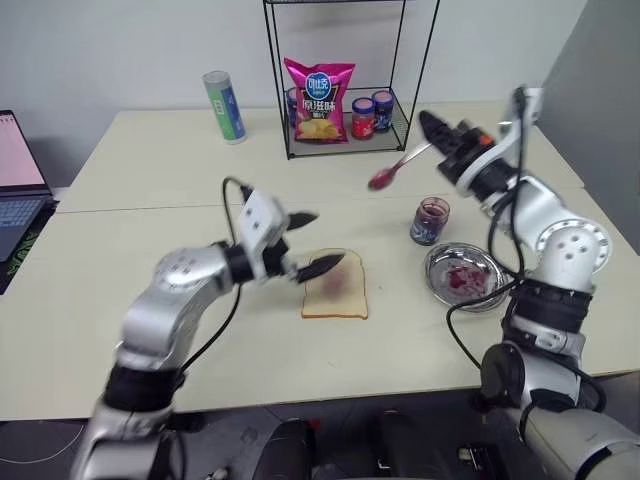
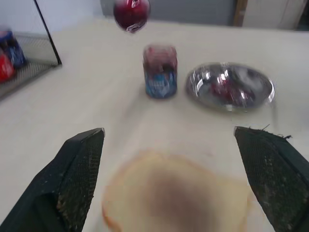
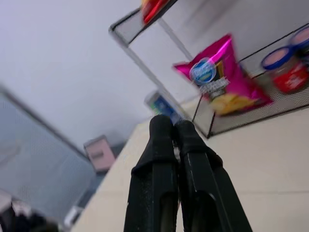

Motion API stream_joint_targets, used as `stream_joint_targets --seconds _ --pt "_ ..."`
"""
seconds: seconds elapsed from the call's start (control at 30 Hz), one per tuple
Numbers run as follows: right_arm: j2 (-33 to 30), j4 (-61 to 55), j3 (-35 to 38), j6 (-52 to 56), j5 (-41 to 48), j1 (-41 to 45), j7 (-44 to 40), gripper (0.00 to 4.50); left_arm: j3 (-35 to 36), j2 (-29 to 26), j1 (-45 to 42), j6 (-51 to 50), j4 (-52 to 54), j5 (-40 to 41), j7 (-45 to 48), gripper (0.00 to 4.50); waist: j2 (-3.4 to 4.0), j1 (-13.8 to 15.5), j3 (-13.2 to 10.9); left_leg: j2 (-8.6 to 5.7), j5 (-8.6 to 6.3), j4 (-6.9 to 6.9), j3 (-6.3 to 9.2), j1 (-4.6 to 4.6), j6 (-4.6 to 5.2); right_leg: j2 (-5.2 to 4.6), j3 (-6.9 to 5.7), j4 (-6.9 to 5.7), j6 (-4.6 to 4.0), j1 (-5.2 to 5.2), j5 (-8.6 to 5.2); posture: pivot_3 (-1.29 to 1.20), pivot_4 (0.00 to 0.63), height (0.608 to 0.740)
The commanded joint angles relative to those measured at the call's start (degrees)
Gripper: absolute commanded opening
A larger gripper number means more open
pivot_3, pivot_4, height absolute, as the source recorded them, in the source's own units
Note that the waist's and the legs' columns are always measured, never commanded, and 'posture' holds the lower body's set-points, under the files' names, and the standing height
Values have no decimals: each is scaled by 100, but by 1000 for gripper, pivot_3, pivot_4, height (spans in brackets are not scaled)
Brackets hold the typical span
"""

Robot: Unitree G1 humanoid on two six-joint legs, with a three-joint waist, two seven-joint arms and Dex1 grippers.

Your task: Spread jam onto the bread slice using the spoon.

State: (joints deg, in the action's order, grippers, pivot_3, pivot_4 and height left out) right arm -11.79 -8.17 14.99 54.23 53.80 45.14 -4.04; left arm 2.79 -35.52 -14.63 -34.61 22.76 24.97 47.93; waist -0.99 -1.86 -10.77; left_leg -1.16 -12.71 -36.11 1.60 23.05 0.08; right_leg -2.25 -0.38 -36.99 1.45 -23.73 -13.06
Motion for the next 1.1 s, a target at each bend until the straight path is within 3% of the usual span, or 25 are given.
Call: stream_joint_targets --seconds 0.03,0.2,0.3,0.77,1.1 --pt "-137 -721 -783 -385 -466 -143 -613 26 606 -334 540 -400 864 471 -59 4500 0 17 0 0 0 0 0 3 0 -2 0 0 0 -3 -1 0 150 740" --pt "-860 -1277 -2434 -1801 -2015 -708 -2025 26 1056 -529 1334 -661 1403 749 -219 4500 -5 46 1 -7 1 -5 4 -2 -2 -21 -8 12 19 7 -18 0 150 740" --pt "-960 -1345 -2903 -2498 -2536 -972 -2518 26 1094 -498 1444 -704 1524 830 -381 4500 -7 42 1 -9 1 -7 4 -11 -3 -31 -10 12 -4 17 -34 0 150 740" --pt "-927 -998 -3318 -3967 -3803 -1203 -3367 26 915 -561 1491 -704 1606 1109 -581 4500 -8 43 1 -8 2 -5 6 -12 -6 -33 -12 5 16 14 -20 0 150 740" --pt "-768 -860 -3212 -4077 -3982 -1388 -3428 26 775 -579 1329 -678 1531 1132 -598 4500 -10 46 1 -9 2 -4 6 -12 -7 -34 -13 5 13 14 -21 0 150 740"
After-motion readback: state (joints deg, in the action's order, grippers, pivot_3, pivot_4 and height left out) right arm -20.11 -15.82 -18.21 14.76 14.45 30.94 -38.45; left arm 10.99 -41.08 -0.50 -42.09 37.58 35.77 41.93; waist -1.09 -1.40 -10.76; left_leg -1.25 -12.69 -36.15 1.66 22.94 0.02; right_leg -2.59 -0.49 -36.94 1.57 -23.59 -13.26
